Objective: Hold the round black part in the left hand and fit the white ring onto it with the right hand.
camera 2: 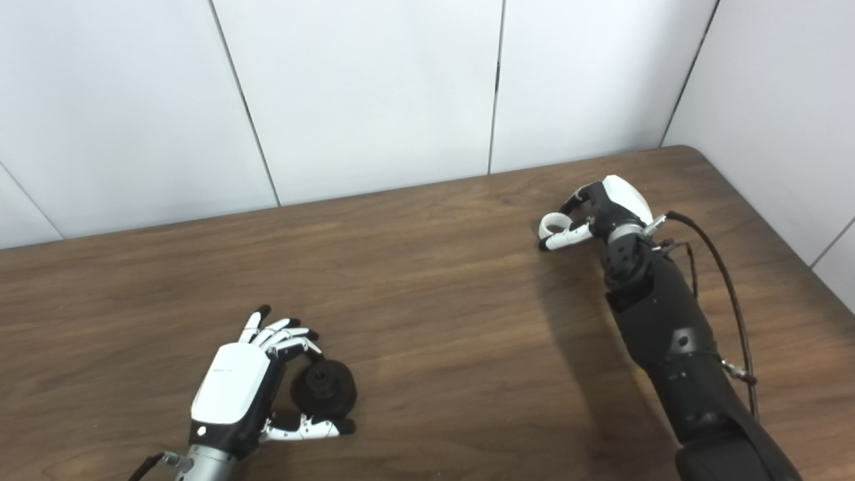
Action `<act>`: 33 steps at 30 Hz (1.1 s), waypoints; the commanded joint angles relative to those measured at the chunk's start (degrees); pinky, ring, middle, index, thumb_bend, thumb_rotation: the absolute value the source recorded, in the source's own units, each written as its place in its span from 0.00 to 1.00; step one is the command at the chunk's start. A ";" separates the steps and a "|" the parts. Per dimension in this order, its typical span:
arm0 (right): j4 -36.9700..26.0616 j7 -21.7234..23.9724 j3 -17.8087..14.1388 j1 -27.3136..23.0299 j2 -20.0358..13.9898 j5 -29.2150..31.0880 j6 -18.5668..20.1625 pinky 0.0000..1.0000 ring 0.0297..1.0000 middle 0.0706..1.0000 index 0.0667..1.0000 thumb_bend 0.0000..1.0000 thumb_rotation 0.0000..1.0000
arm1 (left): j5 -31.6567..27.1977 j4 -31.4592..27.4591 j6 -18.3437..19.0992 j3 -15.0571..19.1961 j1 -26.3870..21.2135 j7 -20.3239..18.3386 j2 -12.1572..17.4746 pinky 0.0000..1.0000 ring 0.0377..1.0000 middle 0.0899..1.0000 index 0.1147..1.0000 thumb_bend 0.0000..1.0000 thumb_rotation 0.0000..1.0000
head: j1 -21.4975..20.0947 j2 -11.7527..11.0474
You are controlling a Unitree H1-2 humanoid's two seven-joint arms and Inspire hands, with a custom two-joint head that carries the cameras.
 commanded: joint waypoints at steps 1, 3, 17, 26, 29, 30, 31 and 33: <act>-1.44 -1.04 -0.10 -1.13 -1.29 -0.08 -0.24 1.00 0.92 0.80 0.45 0.52 0.13 | 0.98 3.25 0.37 -0.99 4.64 -0.12 0.80 1.00 0.85 0.72 0.42 0.53 0.06 | 0.00 0.04; -1.33 -1.16 -0.22 -0.97 -1.38 0.08 -0.24 1.00 0.92 0.80 0.45 0.52 0.13 | 1.09 3.11 0.49 -1.00 4.66 -0.15 0.76 1.00 0.84 0.72 0.42 0.53 0.06 | -0.03 0.04; -12.62 1.54 2.83 3.18 -2.53 1.63 -1.37 1.00 0.95 0.82 0.45 0.52 0.13 | 1.14 3.06 0.54 -1.25 4.77 0.02 0.34 1.00 0.84 0.72 0.42 0.53 0.06 | 0.87 0.29; -28.07 6.82 6.61 7.47 -2.32 1.14 -0.44 0.96 0.93 0.80 0.45 0.52 0.13 | 1.62 2.11 1.24 -1.25 4.86 -0.33 -0.30 1.00 0.84 0.72 0.42 0.52 0.06 | 2.03 1.38; -32.93 9.97 7.14 8.81 -1.63 0.47 -0.26 0.94 0.95 0.81 0.45 0.52 0.13 | 2.18 1.76 1.67 -1.58 4.92 -0.56 -0.43 1.00 0.84 0.72 0.42 0.52 0.06 | 2.71 1.69; -34.71 10.97 7.59 9.23 -1.64 0.54 -0.27 0.92 0.95 0.83 0.45 0.52 0.13 | 2.52 1.52 2.08 -1.73 4.95 -0.87 -0.55 1.00 0.84 0.72 0.42 0.53 0.06 | 3.23 2.02; -36.16 11.76 7.84 9.57 -1.58 0.67 -0.28 0.91 0.95 0.83 0.45 0.52 0.13 | 2.73 1.30 2.39 -1.85 4.98 -1.12 -0.68 1.00 0.84 0.72 0.42 0.53 0.06 | 3.54 2.14; -38.78 13.82 7.99 10.22 -0.93 0.17 -0.26 0.91 0.94 0.82 0.45 0.52 0.13 | 2.87 1.11 2.61 -2.02 5.04 -1.27 -0.85 1.00 0.85 0.72 0.42 0.53 0.06 | 3.95 2.34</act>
